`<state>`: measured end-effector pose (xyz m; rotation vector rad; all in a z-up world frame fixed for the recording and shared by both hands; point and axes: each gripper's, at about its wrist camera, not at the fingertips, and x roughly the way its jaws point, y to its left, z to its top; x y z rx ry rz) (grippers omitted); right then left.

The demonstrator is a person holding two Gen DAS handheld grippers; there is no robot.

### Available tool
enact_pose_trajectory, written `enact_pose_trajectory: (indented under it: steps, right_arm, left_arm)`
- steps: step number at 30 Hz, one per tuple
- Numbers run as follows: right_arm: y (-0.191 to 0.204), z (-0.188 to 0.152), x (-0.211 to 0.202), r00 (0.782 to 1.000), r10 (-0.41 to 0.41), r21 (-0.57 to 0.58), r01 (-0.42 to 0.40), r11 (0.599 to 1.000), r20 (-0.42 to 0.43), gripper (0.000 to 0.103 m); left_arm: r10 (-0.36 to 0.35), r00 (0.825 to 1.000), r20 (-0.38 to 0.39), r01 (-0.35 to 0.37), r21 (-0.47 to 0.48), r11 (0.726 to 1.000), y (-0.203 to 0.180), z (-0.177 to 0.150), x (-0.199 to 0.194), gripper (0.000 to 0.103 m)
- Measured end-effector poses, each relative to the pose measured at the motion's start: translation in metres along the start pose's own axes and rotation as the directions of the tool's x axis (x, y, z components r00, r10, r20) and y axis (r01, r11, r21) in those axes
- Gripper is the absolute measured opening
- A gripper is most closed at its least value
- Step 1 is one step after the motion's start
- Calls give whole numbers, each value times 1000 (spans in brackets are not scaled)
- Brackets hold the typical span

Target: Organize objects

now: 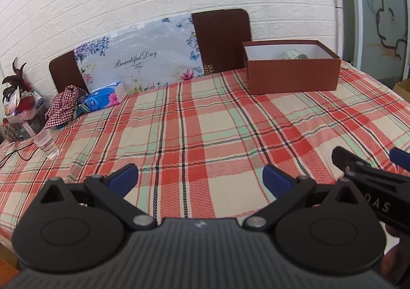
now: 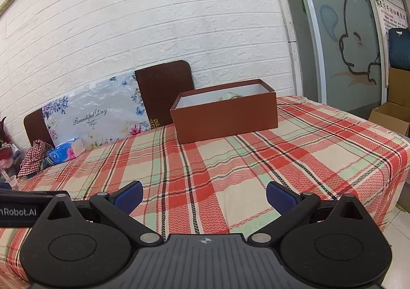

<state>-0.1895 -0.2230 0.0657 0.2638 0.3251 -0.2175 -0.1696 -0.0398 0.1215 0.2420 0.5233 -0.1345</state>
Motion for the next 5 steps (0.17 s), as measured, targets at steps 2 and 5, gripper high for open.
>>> enact_pose_trajectory:
  steps: [2,5]
  right_arm:
    - [-1,0,0,1000,-3,4,3,1000,2,102]
    - [-1,0,0,1000,-4,5,4,1000,4,102]
  left_arm:
    - [-7,1000,15,7,10,1000,-1,0,-2,103]
    - [-13,1000,12,13,-2,1000,0,0,0,103]
